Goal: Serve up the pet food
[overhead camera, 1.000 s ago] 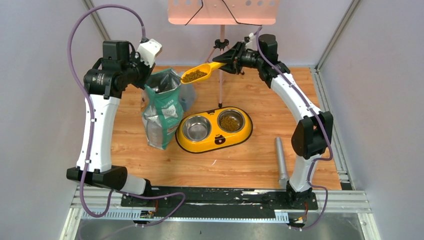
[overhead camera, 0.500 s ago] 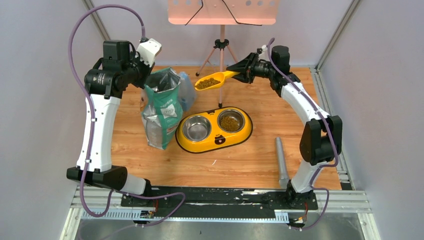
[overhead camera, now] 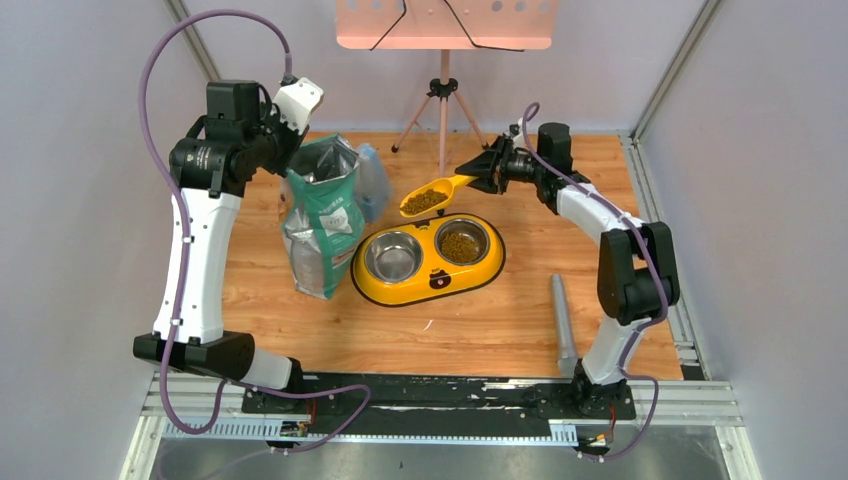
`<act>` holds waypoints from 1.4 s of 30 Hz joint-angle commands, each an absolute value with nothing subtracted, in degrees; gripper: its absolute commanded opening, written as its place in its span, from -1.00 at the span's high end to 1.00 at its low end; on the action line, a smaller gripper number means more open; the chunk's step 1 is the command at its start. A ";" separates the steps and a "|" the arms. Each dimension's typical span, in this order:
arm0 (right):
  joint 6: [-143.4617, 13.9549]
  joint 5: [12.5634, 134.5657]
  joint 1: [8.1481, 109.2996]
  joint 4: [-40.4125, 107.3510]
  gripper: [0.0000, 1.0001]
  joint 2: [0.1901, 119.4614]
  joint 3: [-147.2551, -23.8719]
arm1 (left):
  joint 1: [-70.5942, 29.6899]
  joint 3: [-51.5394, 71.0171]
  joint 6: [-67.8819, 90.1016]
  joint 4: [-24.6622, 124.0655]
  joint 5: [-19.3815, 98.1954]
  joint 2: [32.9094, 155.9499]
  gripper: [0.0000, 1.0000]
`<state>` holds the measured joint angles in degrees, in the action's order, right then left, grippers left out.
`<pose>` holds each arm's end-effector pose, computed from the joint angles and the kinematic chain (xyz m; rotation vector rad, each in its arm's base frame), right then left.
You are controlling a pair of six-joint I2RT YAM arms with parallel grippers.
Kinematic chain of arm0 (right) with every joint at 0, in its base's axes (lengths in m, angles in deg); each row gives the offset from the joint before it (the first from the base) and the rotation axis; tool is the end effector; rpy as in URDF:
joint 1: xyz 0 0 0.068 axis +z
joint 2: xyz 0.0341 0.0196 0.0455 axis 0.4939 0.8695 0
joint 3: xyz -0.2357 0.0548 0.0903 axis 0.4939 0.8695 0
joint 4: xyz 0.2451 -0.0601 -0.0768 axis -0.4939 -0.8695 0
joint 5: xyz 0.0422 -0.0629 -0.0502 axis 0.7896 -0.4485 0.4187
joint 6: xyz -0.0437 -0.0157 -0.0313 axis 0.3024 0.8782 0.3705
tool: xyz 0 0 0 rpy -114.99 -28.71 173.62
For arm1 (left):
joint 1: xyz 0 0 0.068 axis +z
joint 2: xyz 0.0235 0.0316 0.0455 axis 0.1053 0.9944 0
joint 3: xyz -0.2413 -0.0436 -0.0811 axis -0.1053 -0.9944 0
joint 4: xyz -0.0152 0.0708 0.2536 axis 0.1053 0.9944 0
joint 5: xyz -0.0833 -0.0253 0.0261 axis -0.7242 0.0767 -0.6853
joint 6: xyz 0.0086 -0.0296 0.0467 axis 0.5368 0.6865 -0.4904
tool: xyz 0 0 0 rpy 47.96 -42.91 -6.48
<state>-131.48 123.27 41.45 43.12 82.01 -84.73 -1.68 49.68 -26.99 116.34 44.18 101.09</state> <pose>0.3972 0.1166 0.2591 0.3801 2.2285 1.8594 0.2599 -0.0376 0.4722 0.6732 2.0672 0.1216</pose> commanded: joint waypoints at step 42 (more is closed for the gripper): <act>-49.35 73.92 70.32 18.90 1.00 74.42 -98.69 | -1.42 50.78 -24.00 104.74 41.47 95.11 1.00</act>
<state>-56.68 80.99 71.09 18.38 81.64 -95.16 -1.68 48.22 -24.39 115.31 42.78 99.40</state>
